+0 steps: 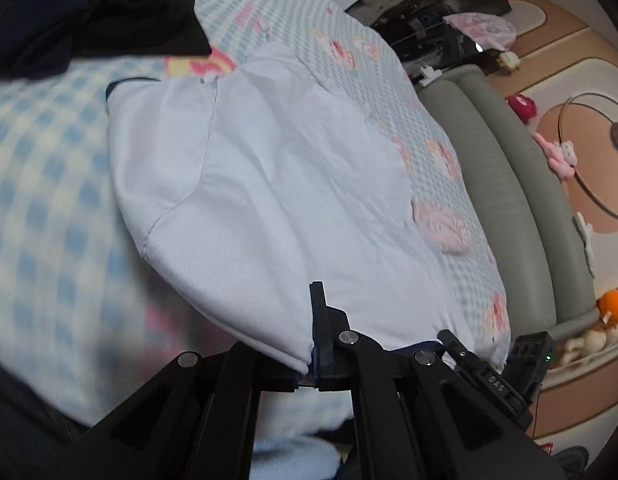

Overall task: Fold clothes
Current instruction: 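Release the white shirt from both grippers and smooth it flat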

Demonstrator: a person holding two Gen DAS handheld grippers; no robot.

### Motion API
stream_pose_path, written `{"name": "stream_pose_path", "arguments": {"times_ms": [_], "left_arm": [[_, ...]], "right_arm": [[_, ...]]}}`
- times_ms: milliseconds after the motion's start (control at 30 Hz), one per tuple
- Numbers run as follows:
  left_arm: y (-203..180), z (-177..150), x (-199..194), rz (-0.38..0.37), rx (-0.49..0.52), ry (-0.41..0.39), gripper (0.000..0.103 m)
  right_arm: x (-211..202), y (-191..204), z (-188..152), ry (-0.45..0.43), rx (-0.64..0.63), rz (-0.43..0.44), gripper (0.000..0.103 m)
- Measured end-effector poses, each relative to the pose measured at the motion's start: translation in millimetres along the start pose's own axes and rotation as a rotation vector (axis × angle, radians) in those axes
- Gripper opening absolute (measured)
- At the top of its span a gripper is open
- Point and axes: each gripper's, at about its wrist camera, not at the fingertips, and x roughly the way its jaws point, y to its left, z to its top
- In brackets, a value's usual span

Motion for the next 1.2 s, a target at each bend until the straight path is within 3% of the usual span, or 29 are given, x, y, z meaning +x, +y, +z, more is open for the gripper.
{"name": "stream_pose_path", "arguments": {"times_ms": [167, 233, 300, 433, 567, 633, 667, 700, 800, 900, 1000, 1067, 1133, 1200], "left_arm": [[20, -17, 2, 0.067, -0.002, 0.087, 0.010], [27, -23, 3, 0.094, -0.003, 0.122, 0.012], [18, -23, -15, 0.121, 0.074, 0.093, 0.012], [-17, -12, -37, 0.130, 0.221, 0.028, 0.012], [-63, 4, -39, 0.141, 0.317, -0.007, 0.012], [-80, 7, -40, 0.105, 0.331, -0.021, 0.025], [-88, 9, -39, 0.088, 0.345, -0.026, 0.039], [-96, 10, -33, 0.078, 0.369, -0.040, 0.044], [-90, 22, 3, 0.089, 0.408, -0.075, 0.041], [-84, 56, 67, 0.167, 0.414, 0.012, 0.035], [-82, 77, 108, 0.192, 0.425, 0.075, 0.035], [-71, 76, 130, 0.229, 0.402, 0.139, 0.035], [-56, 68, 137, 0.270, 0.408, 0.151, 0.031], [-40, 59, 130, 0.296, 0.418, 0.139, 0.017]], "right_arm": [[31, -31, -34, 0.185, 0.088, -0.052, 0.009], [17, -27, -31, 0.168, 0.066, -0.055, 0.013], [-4, -16, -23, 0.126, -0.006, -0.096, 0.020], [-40, -1, -4, 0.029, -0.108, -0.153, 0.021], [-42, 31, 20, -0.039, -0.223, -0.208, 0.021], [-44, 51, 30, -0.073, -0.260, -0.186, 0.022], [-43, 60, 35, -0.084, -0.273, -0.161, 0.031], [-37, 64, 38, -0.071, -0.286, -0.142, 0.036], [8, 69, 41, 0.016, -0.323, -0.115, 0.036], [44, 70, 49, 0.078, -0.303, -0.158, 0.036], [49, 84, 67, 0.041, -0.317, -0.143, 0.036], [71, 82, 71, 0.065, -0.341, -0.192, 0.036], [93, 63, 60, 0.123, -0.318, -0.213, 0.036], [106, 40, 45, 0.163, -0.284, -0.201, 0.028]]}}
